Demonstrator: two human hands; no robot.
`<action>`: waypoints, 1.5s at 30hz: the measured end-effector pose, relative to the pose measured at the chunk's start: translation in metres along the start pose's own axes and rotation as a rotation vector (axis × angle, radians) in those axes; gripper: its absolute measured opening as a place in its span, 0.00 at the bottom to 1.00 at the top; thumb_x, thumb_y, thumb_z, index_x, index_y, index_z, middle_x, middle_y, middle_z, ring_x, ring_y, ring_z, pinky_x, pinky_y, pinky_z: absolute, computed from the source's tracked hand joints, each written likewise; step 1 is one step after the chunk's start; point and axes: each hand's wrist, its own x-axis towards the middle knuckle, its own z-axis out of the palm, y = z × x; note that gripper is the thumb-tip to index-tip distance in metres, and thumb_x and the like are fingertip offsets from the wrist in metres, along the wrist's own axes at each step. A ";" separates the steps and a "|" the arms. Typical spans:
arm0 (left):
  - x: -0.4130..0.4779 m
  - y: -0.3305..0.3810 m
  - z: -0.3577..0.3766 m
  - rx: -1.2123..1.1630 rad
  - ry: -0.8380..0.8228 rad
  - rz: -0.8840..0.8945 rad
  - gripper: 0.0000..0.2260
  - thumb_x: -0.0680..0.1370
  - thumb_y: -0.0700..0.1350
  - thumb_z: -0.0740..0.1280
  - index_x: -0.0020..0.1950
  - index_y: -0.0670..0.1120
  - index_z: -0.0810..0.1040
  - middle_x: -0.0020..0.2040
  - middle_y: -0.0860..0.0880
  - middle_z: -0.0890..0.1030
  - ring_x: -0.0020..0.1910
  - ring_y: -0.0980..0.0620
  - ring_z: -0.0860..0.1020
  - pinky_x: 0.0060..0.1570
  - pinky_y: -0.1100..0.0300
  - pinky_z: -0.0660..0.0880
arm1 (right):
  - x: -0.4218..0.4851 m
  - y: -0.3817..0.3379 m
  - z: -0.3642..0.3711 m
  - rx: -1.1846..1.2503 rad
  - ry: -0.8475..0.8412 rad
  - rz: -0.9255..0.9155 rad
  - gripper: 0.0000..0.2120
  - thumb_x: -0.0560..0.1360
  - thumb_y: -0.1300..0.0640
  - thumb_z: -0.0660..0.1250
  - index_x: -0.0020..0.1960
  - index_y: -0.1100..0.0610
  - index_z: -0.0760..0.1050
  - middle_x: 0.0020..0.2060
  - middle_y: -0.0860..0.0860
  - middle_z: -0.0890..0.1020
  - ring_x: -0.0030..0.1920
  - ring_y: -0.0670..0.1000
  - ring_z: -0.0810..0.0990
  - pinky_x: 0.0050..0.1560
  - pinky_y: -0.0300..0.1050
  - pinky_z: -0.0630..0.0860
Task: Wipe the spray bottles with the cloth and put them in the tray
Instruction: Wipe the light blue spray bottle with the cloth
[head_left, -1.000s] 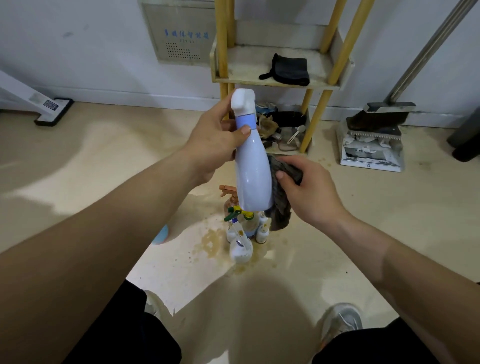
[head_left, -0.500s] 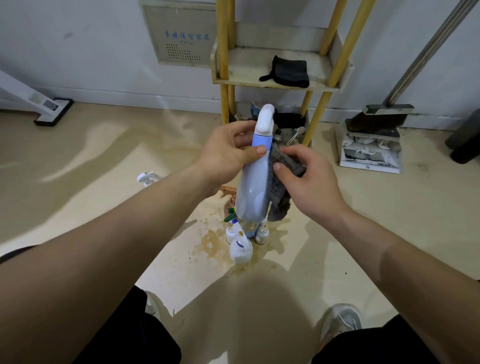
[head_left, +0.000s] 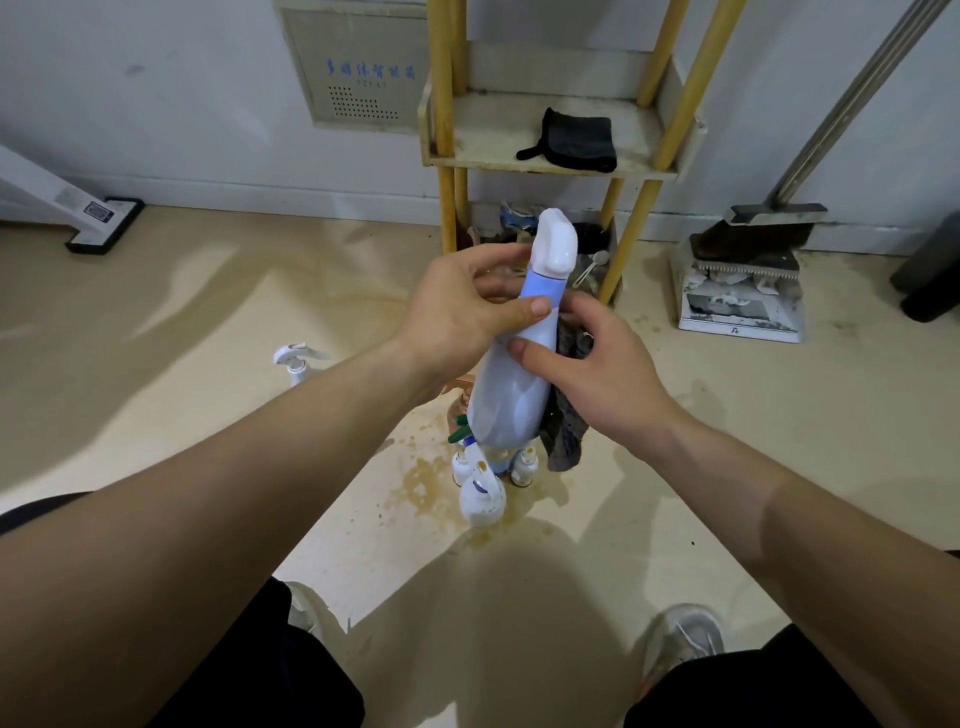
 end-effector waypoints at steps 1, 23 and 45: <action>0.000 -0.001 0.001 0.003 -0.007 -0.007 0.24 0.76 0.38 0.73 0.71 0.44 0.74 0.53 0.49 0.86 0.50 0.58 0.83 0.45 0.66 0.79 | 0.000 0.000 -0.001 0.005 0.017 0.005 0.16 0.74 0.49 0.75 0.61 0.46 0.78 0.48 0.41 0.85 0.50 0.41 0.83 0.47 0.36 0.79; -0.022 -0.022 0.002 -0.366 -0.239 -0.614 0.15 0.78 0.47 0.71 0.63 0.44 0.77 0.64 0.39 0.80 0.60 0.41 0.82 0.59 0.44 0.80 | 0.025 -0.009 -0.035 0.186 0.233 0.041 0.05 0.80 0.52 0.66 0.47 0.50 0.79 0.39 0.43 0.82 0.41 0.45 0.80 0.43 0.42 0.75; -0.008 -0.017 0.003 -0.251 0.055 -0.254 0.28 0.71 0.43 0.79 0.64 0.56 0.68 0.61 0.46 0.73 0.58 0.40 0.80 0.51 0.45 0.83 | 0.007 -0.005 -0.018 -0.377 0.303 -0.101 0.27 0.79 0.67 0.59 0.76 0.53 0.68 0.59 0.48 0.81 0.54 0.49 0.78 0.50 0.33 0.71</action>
